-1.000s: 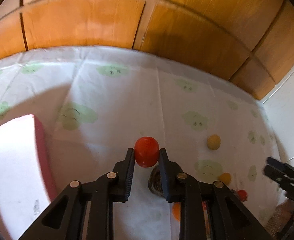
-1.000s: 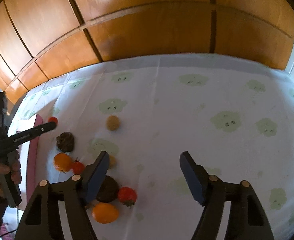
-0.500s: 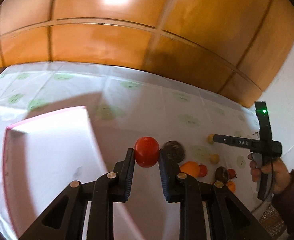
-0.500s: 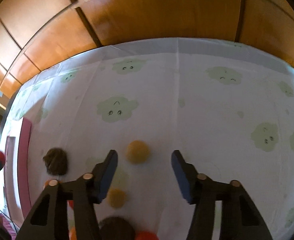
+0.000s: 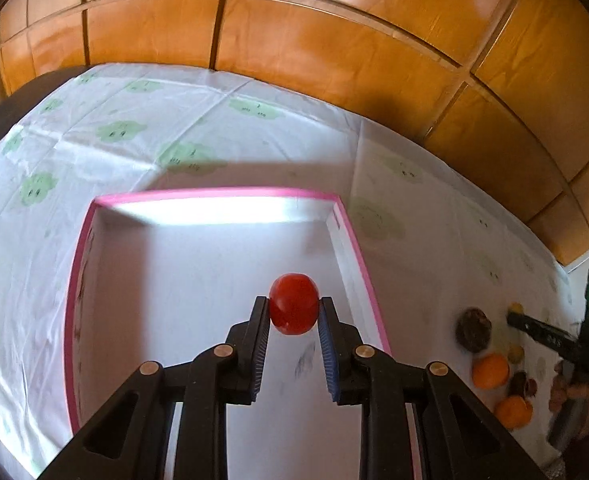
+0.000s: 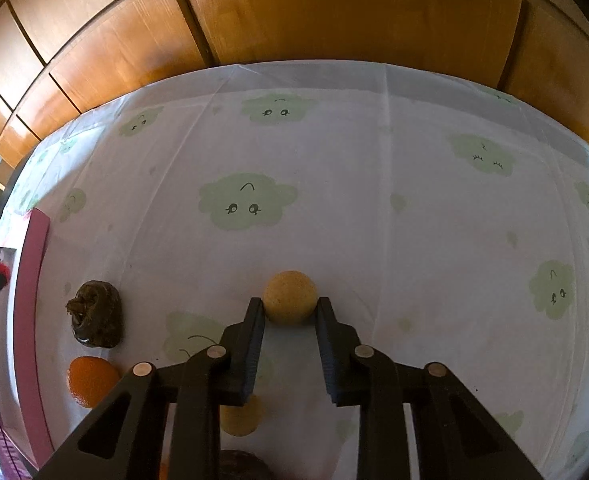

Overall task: Organize fruits
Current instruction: 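Carry the cherry tomato into the tray with the left gripper while the right gripper grasps the yellow-brown fruit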

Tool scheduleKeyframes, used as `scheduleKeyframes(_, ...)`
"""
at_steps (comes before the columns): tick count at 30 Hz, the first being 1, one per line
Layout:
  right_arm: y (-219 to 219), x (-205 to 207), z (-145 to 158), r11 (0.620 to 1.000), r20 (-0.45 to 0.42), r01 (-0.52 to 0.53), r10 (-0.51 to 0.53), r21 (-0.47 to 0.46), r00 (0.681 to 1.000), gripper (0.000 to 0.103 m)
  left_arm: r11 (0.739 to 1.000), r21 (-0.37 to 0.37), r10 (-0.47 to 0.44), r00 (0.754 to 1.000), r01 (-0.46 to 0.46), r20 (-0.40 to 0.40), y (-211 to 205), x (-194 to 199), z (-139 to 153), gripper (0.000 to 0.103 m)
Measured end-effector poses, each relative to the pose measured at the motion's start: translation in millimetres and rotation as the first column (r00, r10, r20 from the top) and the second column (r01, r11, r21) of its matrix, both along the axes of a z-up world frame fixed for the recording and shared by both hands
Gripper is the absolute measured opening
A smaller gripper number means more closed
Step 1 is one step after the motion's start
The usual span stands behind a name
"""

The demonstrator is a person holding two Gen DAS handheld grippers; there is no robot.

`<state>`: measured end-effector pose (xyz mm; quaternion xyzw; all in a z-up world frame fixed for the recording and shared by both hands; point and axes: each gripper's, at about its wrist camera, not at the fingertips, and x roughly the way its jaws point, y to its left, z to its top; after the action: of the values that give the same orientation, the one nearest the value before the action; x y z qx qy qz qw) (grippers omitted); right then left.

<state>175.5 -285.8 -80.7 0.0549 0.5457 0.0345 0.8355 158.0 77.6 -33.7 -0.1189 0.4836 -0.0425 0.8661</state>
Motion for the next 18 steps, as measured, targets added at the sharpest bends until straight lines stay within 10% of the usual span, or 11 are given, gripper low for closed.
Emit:
scheduleKeyframes(8, 2.8, -0.4, 0.2, 1.000, 0.013, 0.000, 0.000, -0.011, 1.000, 0.026, 0.999, 0.045, 0.015, 1.000, -0.014, -0.013, -5.2, 29.8, -5.0, 0.032)
scheduleKeyframes(11, 4.2, 0.2, -0.1, 1.000, 0.022, -0.001, 0.001, -0.019, 1.000, 0.026, 0.997, 0.070, 0.021, 0.999, -0.023, 0.027, -5.5, 19.0, 1.6, 0.048)
scheduleKeyframes(18, 7.2, -6.0, 2.2, 0.999, 0.040, 0.019, -0.017, -0.050, 0.999, 0.026, 0.987, 0.149, 0.040, 0.996, -0.051, 0.078, -12.7, -30.4, 11.8, 0.050)
